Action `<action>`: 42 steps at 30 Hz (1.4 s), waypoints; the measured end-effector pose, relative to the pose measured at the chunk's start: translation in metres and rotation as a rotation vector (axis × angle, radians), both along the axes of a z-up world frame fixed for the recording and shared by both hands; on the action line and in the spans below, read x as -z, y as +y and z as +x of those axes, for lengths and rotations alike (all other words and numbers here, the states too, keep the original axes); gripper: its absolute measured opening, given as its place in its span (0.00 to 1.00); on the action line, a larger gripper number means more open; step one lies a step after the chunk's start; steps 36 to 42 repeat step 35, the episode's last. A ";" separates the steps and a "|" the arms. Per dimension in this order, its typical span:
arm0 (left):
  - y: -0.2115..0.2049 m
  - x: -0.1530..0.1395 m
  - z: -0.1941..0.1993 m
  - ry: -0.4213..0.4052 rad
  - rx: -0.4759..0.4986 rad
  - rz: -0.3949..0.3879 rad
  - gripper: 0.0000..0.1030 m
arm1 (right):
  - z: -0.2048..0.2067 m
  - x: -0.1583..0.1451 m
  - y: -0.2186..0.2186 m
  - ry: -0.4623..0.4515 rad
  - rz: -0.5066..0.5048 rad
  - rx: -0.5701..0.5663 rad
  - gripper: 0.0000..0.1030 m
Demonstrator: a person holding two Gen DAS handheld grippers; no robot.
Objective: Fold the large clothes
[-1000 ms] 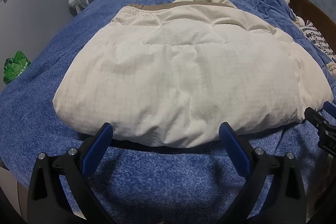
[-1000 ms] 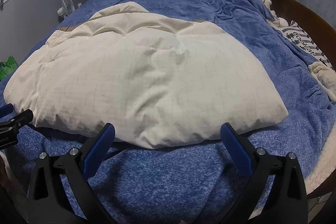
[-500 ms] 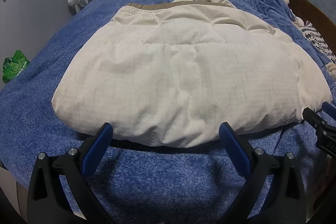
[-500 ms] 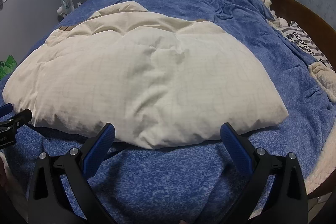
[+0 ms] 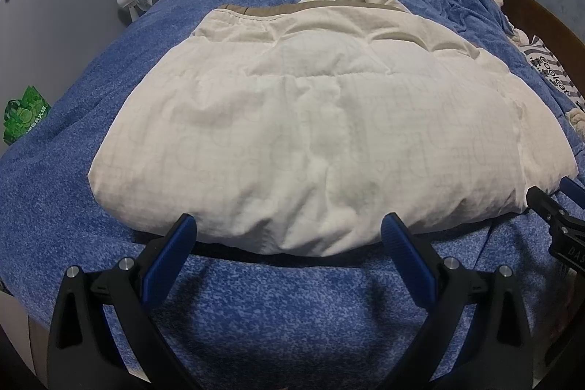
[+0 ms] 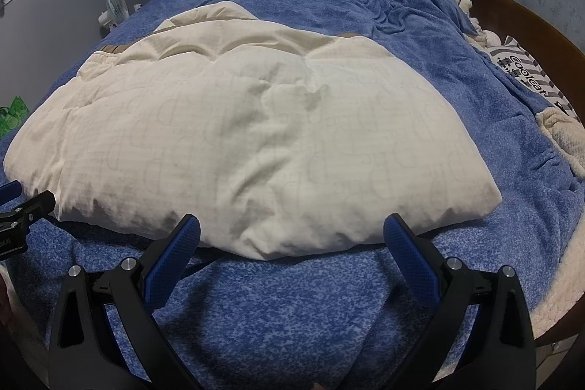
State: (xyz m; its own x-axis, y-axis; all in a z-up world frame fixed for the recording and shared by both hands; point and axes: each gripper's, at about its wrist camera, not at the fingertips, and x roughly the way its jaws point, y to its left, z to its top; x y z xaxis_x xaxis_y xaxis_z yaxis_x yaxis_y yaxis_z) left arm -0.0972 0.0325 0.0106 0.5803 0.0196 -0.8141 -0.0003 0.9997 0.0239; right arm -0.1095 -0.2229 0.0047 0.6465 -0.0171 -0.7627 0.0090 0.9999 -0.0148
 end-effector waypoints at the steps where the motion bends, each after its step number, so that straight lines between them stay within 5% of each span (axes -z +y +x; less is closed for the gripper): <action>1: 0.000 0.000 0.000 0.000 0.001 -0.001 0.93 | 0.000 0.000 0.000 0.000 0.000 -0.002 0.94; 24: -0.006 -0.009 -0.004 -0.077 0.075 -0.020 0.93 | 0.001 0.001 -0.001 0.006 -0.002 -0.003 0.94; 42: -0.006 -0.004 0.002 -0.035 0.039 0.005 0.93 | 0.001 0.000 0.000 0.003 -0.002 0.001 0.94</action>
